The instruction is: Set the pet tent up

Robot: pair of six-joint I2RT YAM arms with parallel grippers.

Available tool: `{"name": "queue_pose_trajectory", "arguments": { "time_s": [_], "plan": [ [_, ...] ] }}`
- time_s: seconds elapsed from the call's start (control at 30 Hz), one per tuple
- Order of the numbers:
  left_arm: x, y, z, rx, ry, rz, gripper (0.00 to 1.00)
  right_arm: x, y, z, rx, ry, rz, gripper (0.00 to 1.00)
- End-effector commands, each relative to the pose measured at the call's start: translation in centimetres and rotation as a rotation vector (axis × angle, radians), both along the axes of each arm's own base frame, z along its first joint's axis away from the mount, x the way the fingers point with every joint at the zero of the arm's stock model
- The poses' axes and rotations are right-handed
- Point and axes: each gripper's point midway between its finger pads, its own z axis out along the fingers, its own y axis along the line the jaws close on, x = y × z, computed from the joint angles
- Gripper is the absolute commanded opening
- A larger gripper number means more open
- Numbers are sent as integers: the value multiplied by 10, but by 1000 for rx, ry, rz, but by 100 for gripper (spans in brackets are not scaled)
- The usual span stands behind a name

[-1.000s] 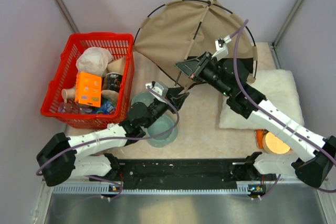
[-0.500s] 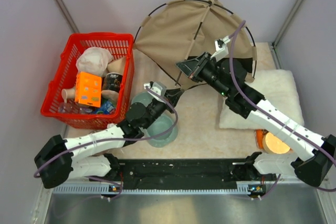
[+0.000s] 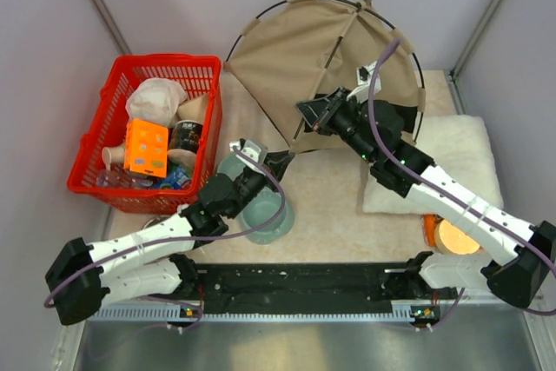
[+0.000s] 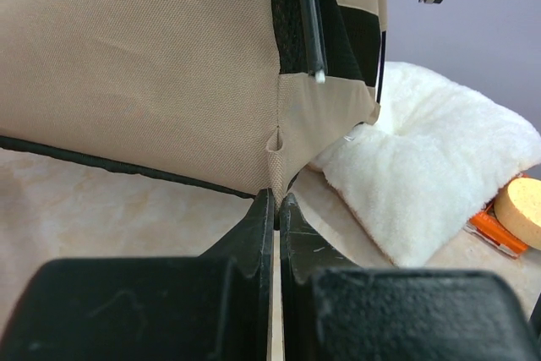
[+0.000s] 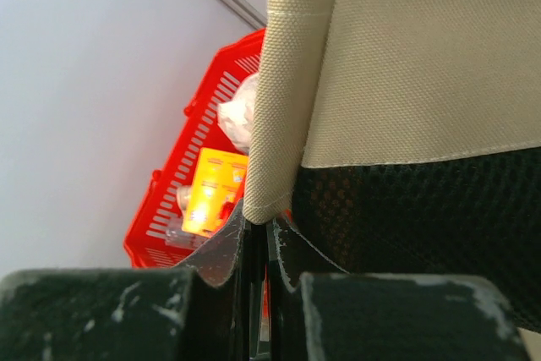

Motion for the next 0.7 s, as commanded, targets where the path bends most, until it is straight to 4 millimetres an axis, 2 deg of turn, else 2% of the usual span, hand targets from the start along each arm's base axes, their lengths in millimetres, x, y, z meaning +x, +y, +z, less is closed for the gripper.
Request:
{"name": "queue_pose_trajectory", "arguments": {
  "time_s": [0.0,0.1,0.27,0.47,0.6,0.67],
  "plan": [
    [-5,7,26,-57,-54,4,0,17,-9,-34,-112,12,-84,0],
    [-5,6,27,-59,-57,-2,0,20,-5,-52,-147,39,-82,0],
    [-4,5,29,-61,-56,-1,0,22,-6,-62,-174,46,-90,0],
    [-5,2,29,-63,-55,-11,0,25,-8,-72,-197,52,-110,0],
    [-4,3,27,-58,-53,-3,0,29,-7,-73,-199,49,-118,0],
    [-3,4,25,-48,-54,4,0,28,-5,-68,-181,40,-108,0]
  ]
}}
